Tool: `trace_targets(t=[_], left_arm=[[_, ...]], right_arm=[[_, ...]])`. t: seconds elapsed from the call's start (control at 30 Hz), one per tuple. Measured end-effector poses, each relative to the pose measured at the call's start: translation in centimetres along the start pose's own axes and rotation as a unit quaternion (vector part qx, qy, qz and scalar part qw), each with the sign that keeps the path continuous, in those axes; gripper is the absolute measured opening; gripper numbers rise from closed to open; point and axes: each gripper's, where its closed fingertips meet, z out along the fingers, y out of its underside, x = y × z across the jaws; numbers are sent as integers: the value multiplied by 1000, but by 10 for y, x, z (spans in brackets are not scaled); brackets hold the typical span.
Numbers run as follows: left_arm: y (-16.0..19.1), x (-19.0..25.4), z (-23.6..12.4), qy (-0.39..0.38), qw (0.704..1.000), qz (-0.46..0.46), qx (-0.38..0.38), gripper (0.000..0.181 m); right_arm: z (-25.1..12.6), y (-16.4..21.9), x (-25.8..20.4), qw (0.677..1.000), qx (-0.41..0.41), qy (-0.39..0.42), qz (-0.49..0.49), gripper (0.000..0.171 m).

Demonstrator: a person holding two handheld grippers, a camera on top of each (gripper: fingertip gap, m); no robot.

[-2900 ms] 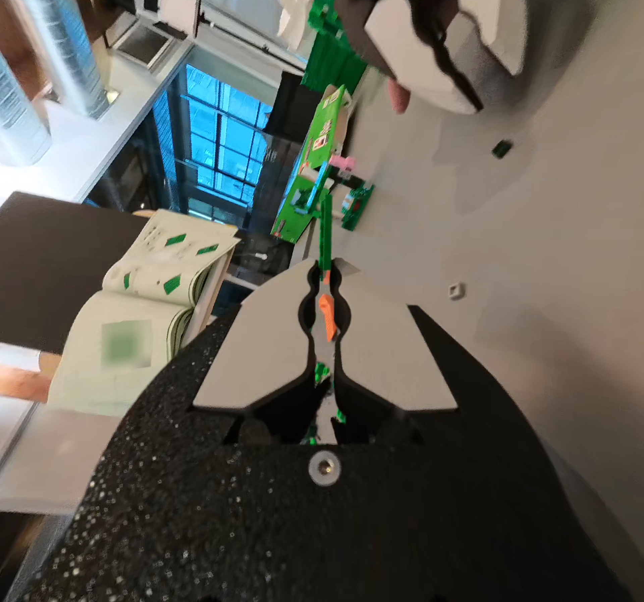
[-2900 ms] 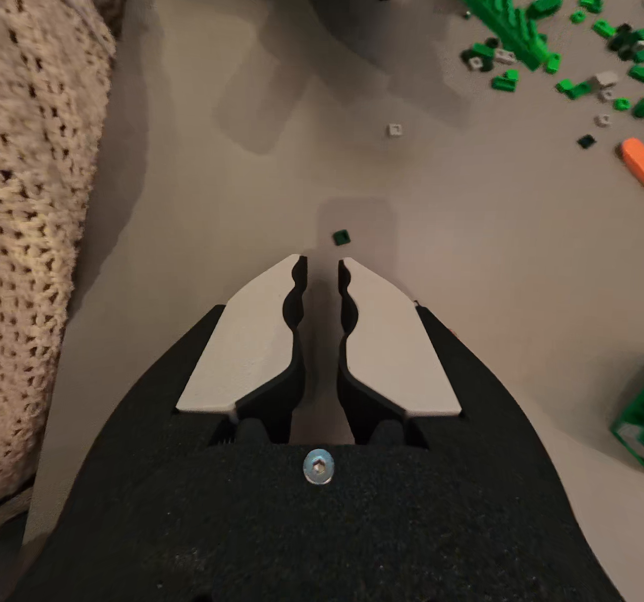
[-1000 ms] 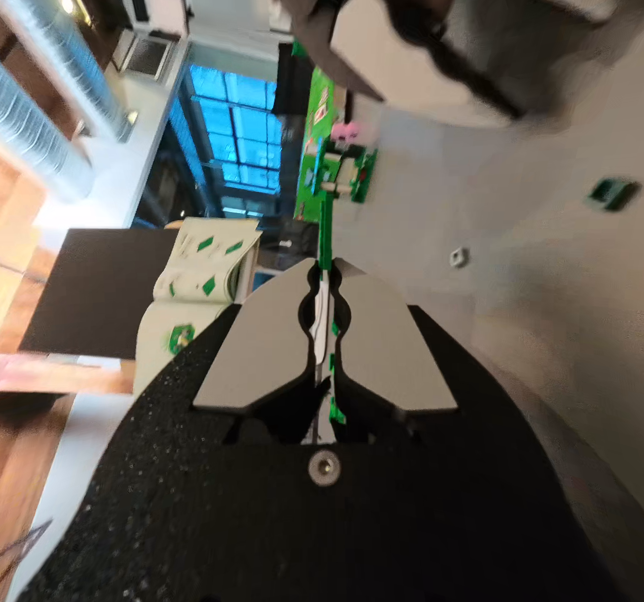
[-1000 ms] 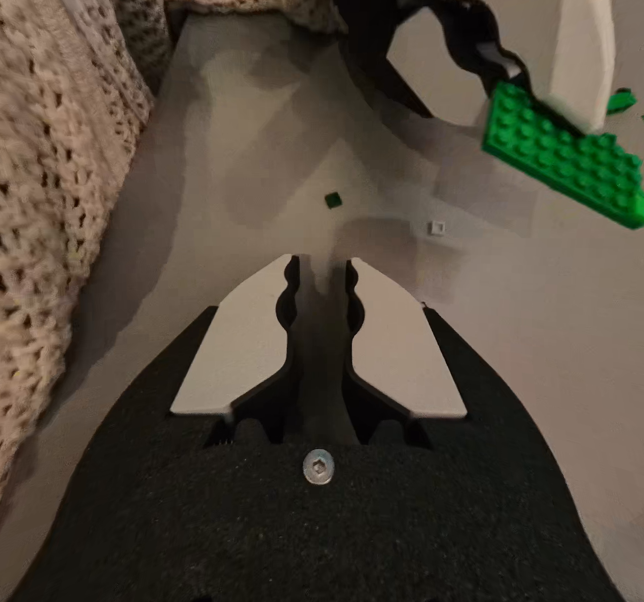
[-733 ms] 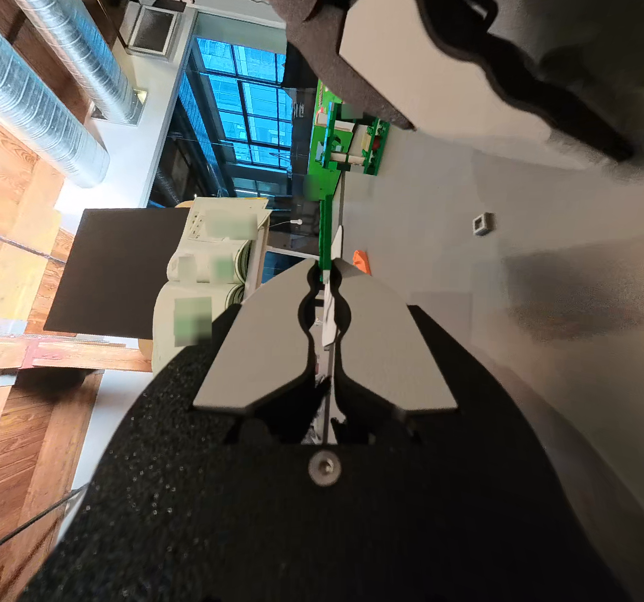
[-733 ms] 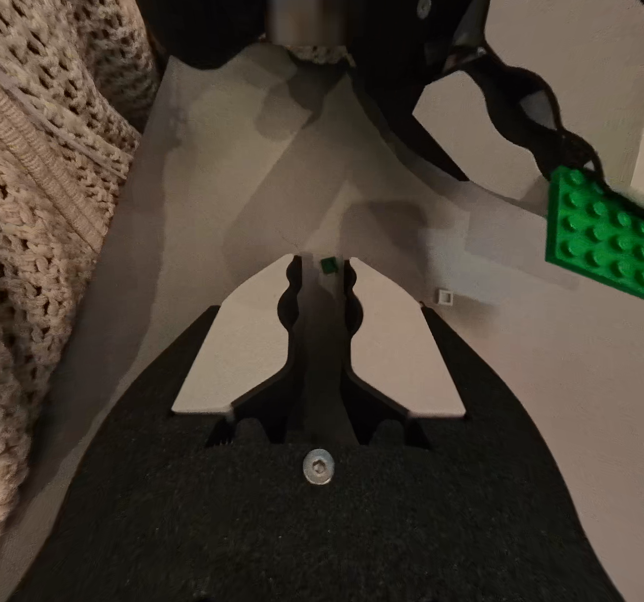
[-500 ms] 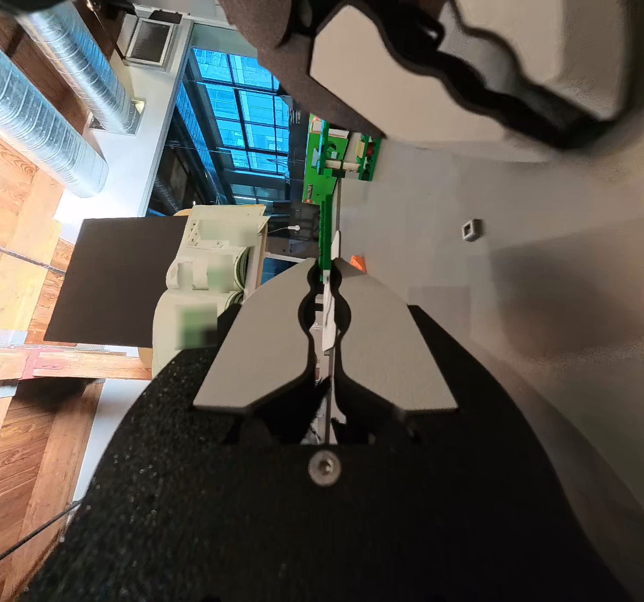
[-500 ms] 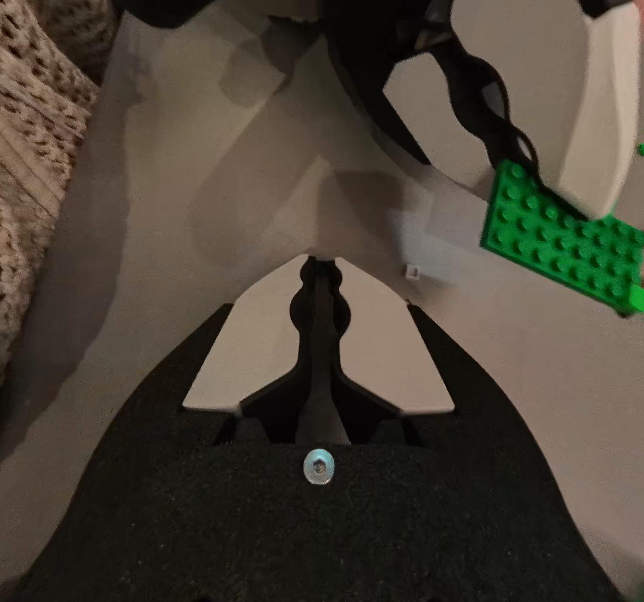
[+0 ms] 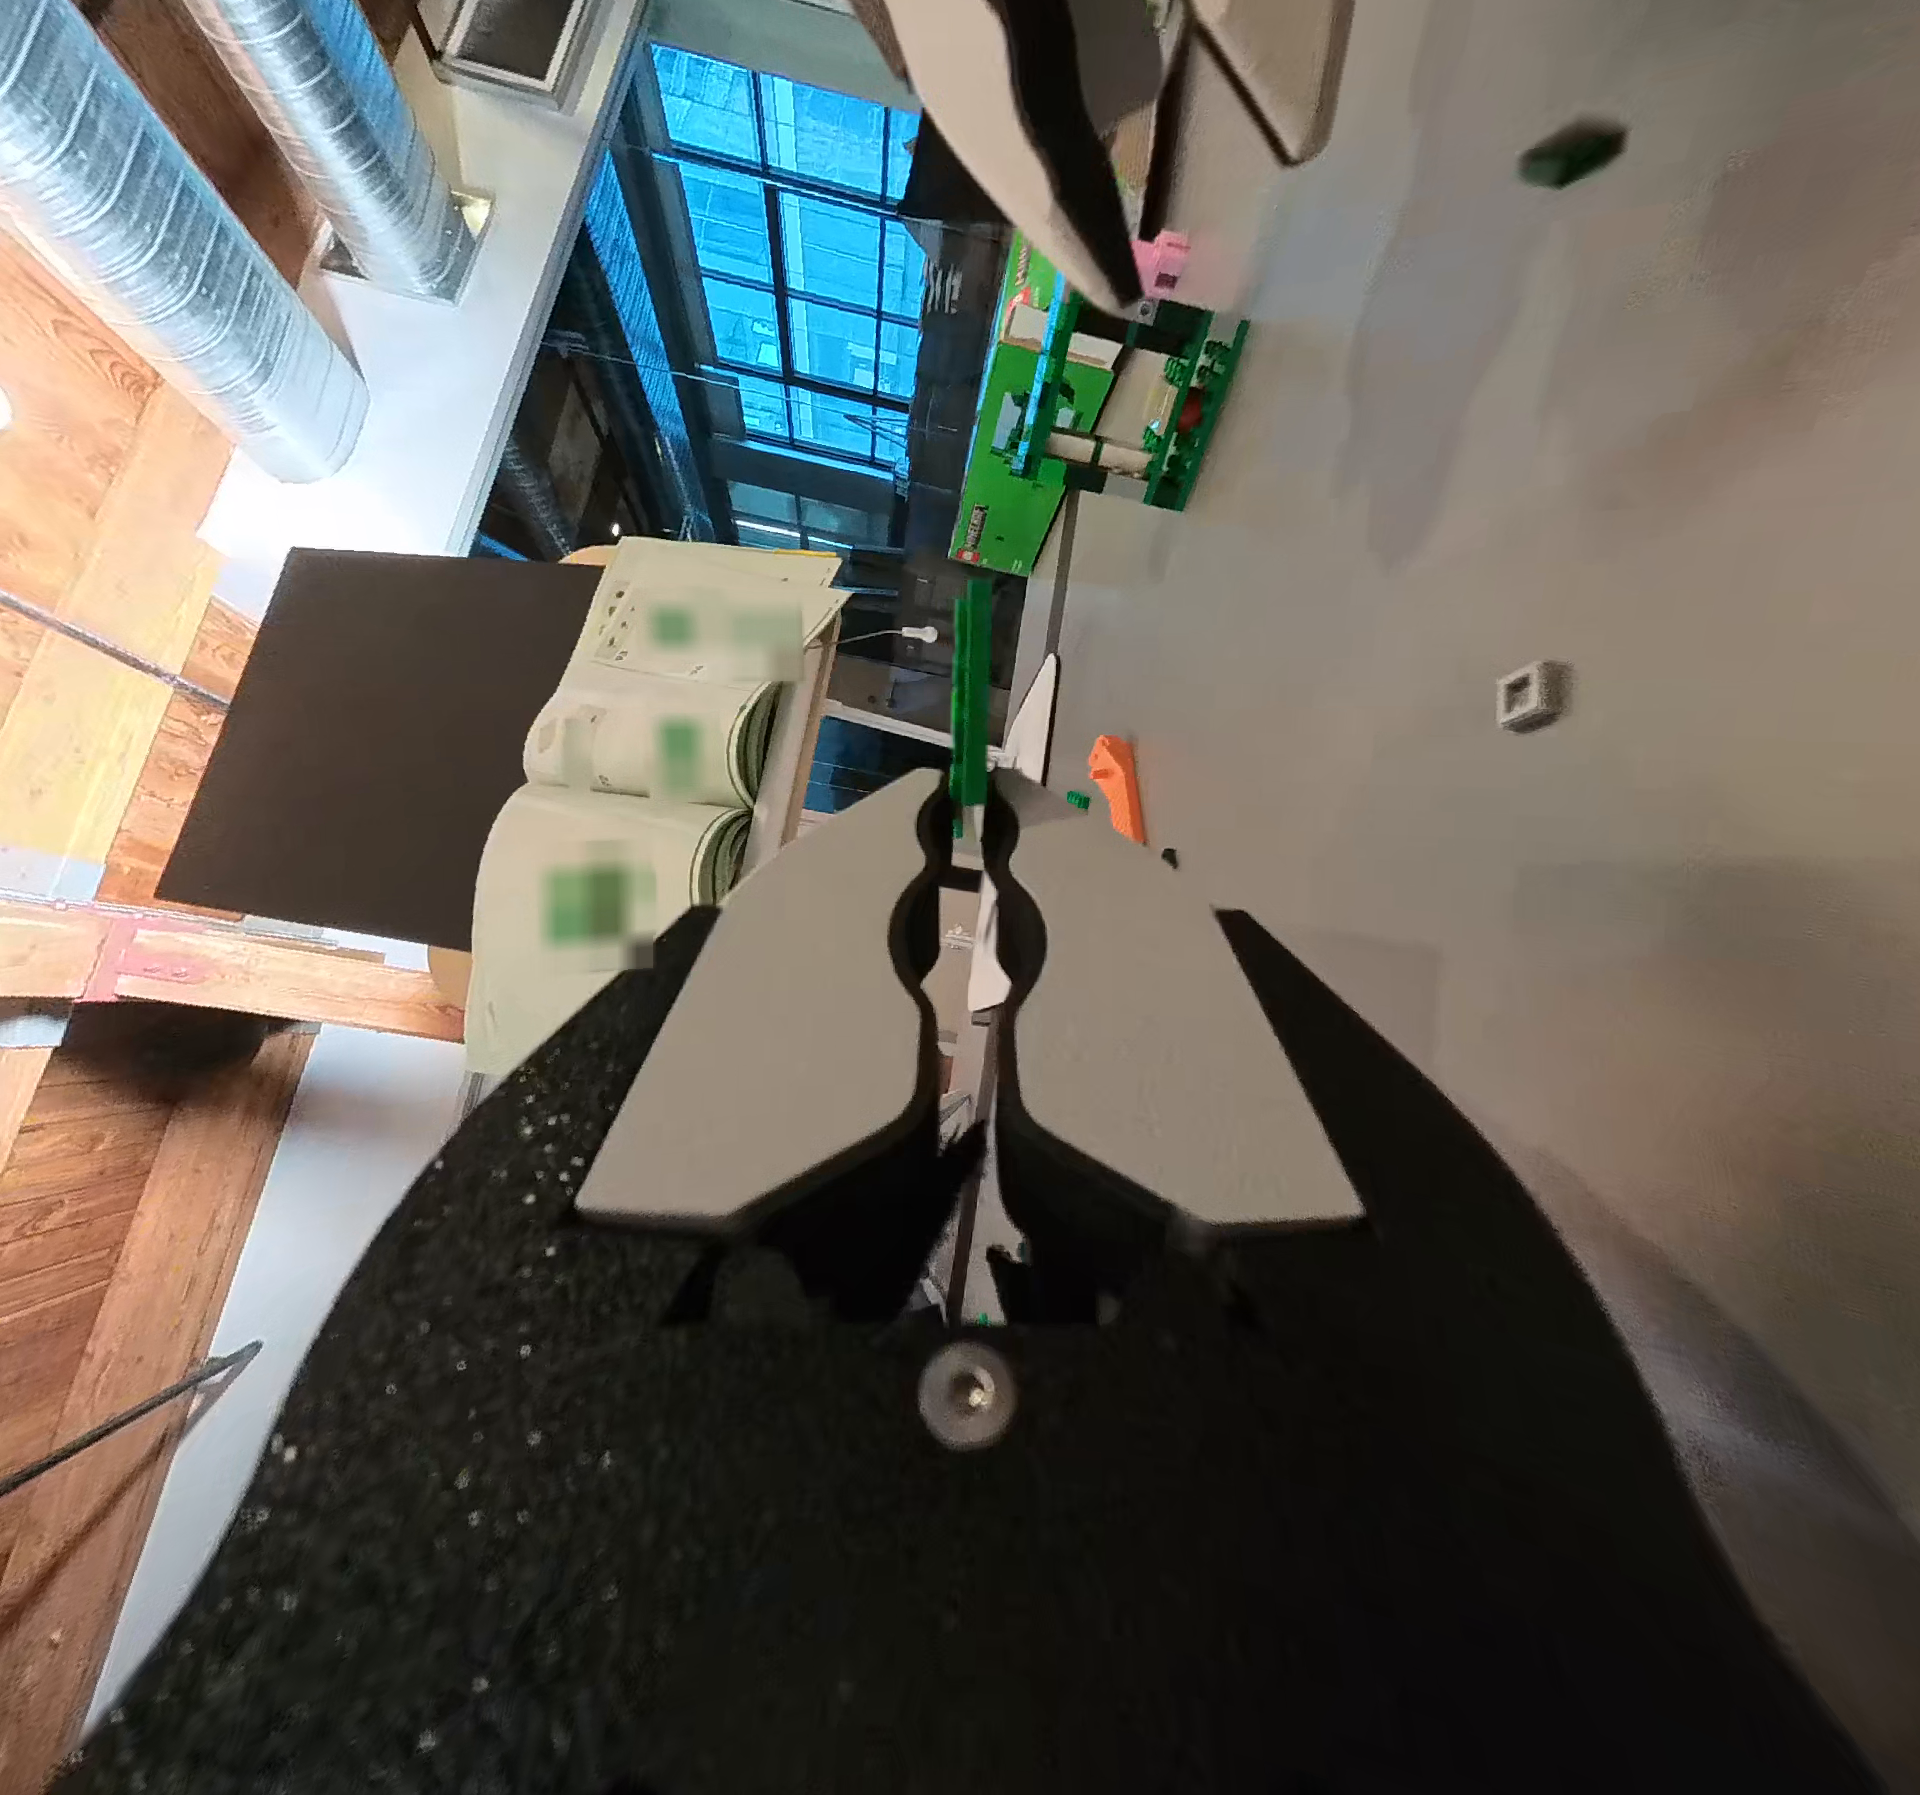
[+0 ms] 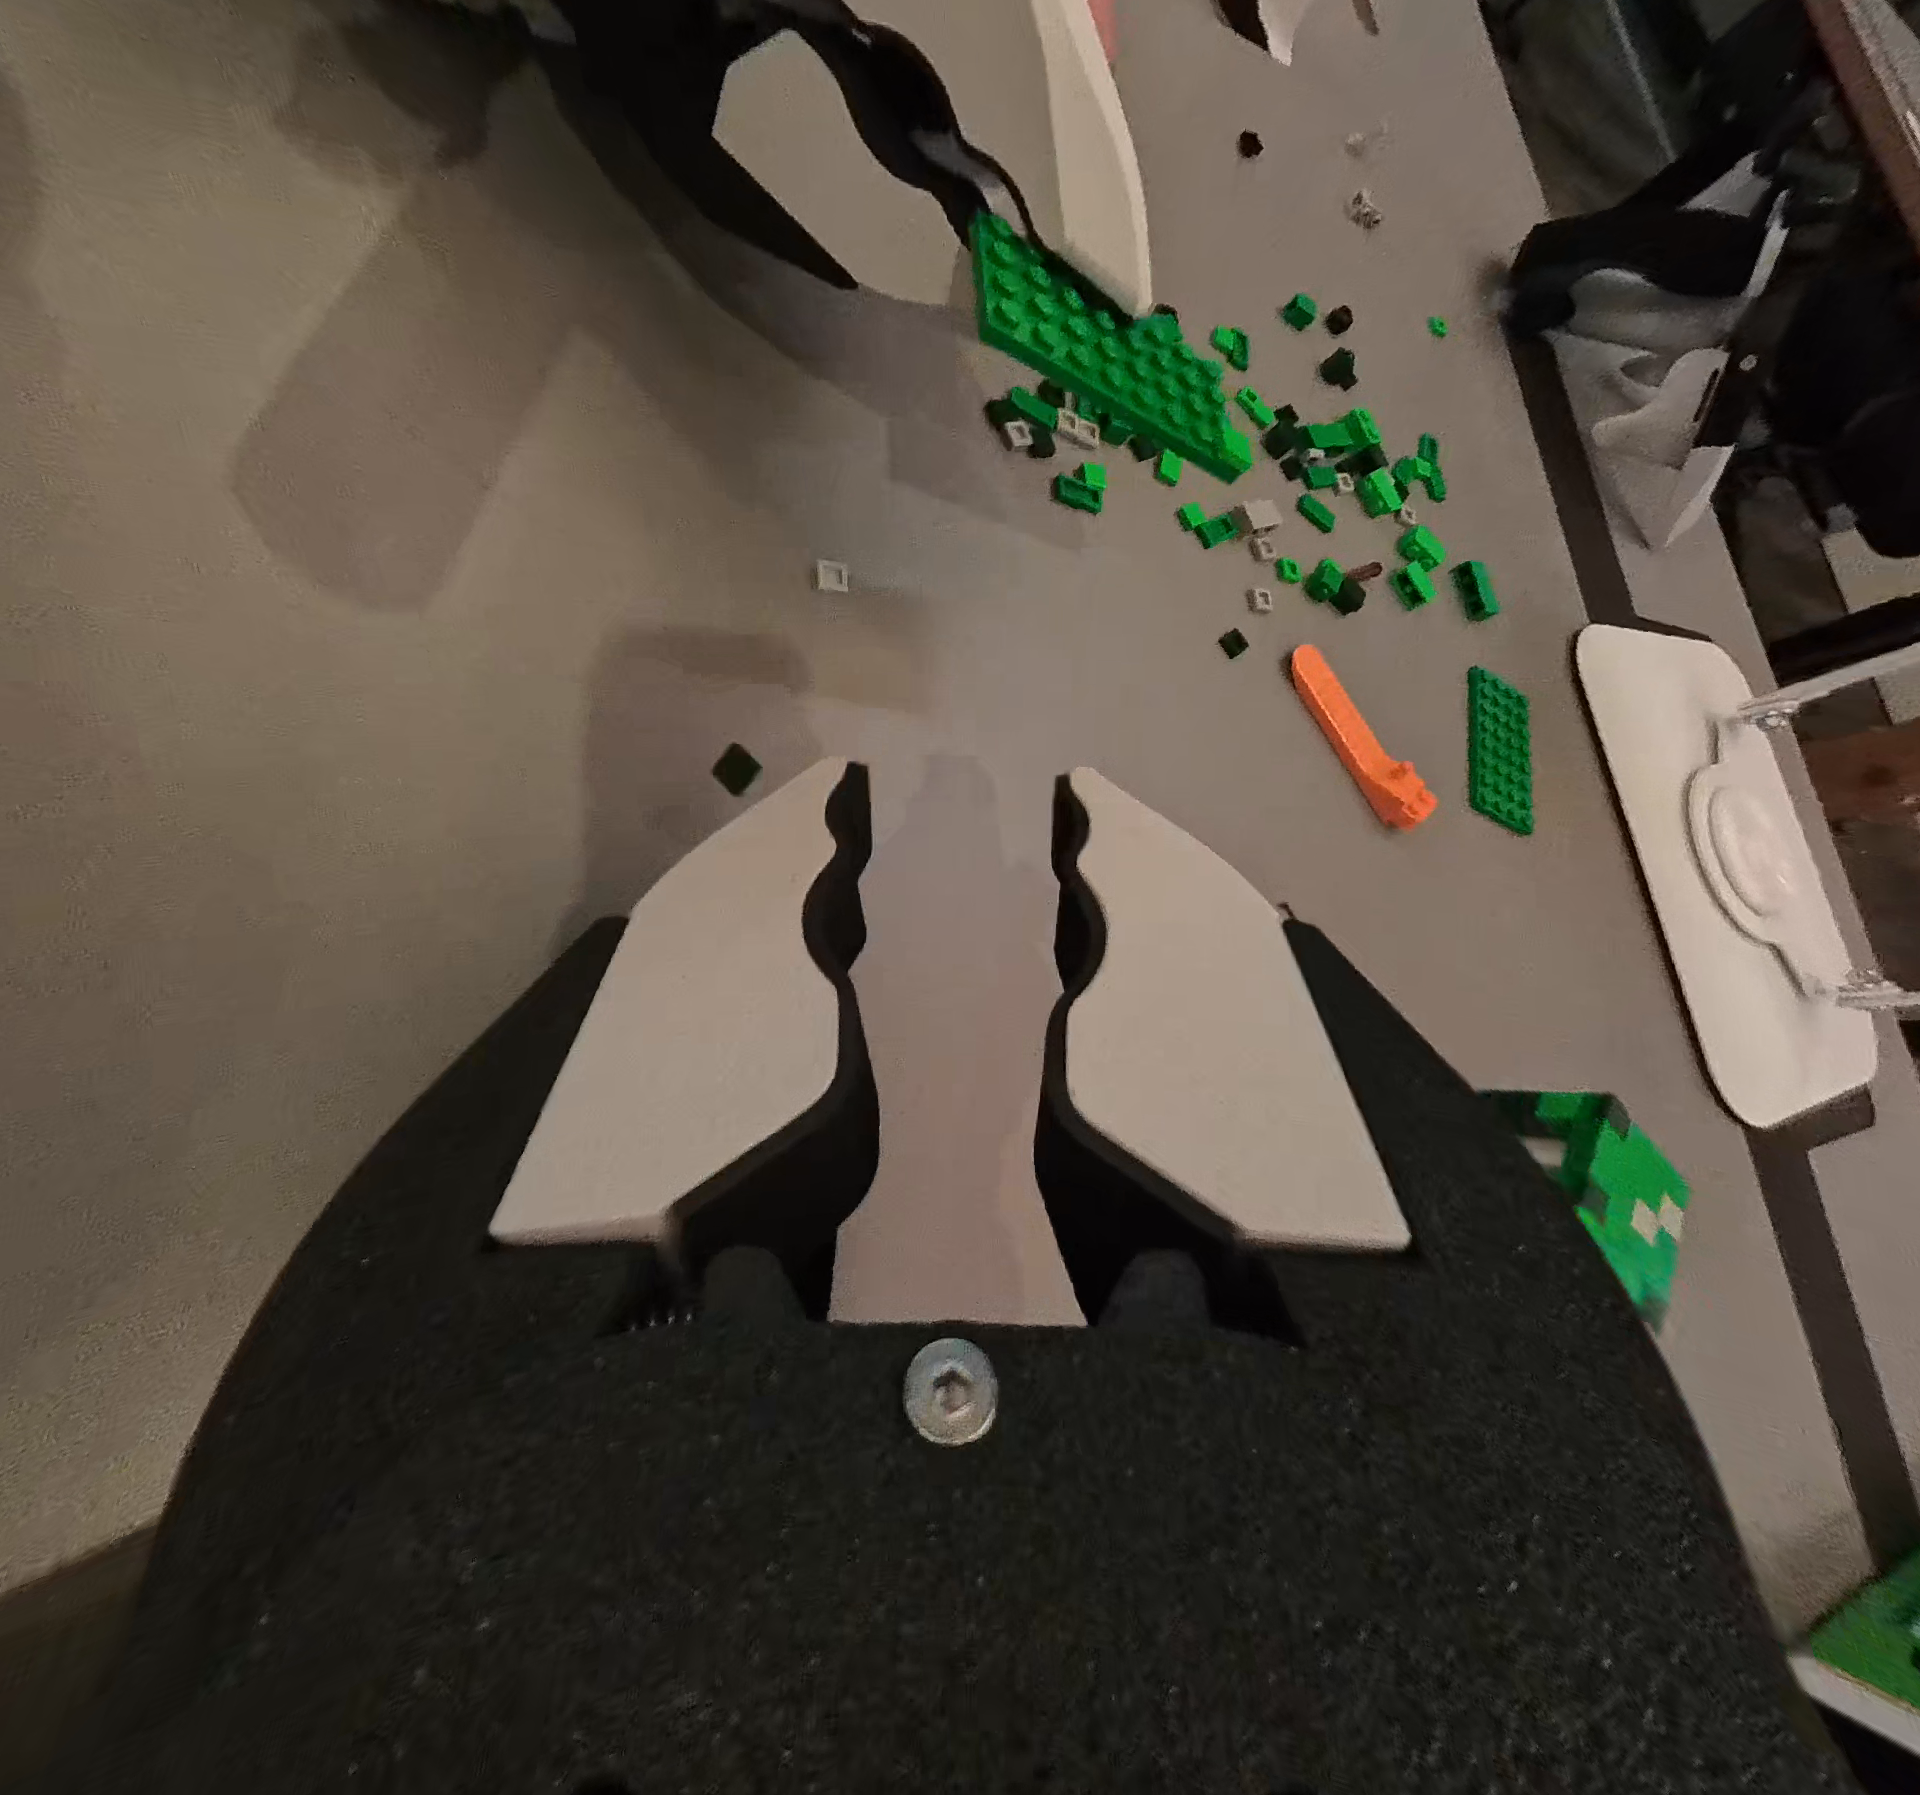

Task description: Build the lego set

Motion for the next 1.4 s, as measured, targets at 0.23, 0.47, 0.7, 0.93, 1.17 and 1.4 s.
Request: trace_targets(t=[0.23, 0.47, 0.7, 0.93, 1.17, 1.4], left_arm=[[-4, 10, 0, 21, 1000, 13, 8, 4], [-16, 19, -2, 41, 998, 22, 36, 4], [-21, 25, -4, 53, 997, 28, 47, 4], [-21, 25, -4, 53, 997, 24, 48, 4], [-20, 24, -4, 52, 997, 23, 47, 4], [-18, 25, -3, 54, 997, 18, 44, 4]], right_arm=[[-4, 14, -20, 993, 19, -89, 77, 27], [-5, -3, -75, 965, 48, -240, 90, 22], [10, 5, -96, 965, -5, -256, 51, 16], [18, 5, -76, 980, -8, -192, 44, 7], [2, -7, 4, 992, 73, 24, 97, 7], [1, 4, 9, 995, 54, 50, 74, 23]])
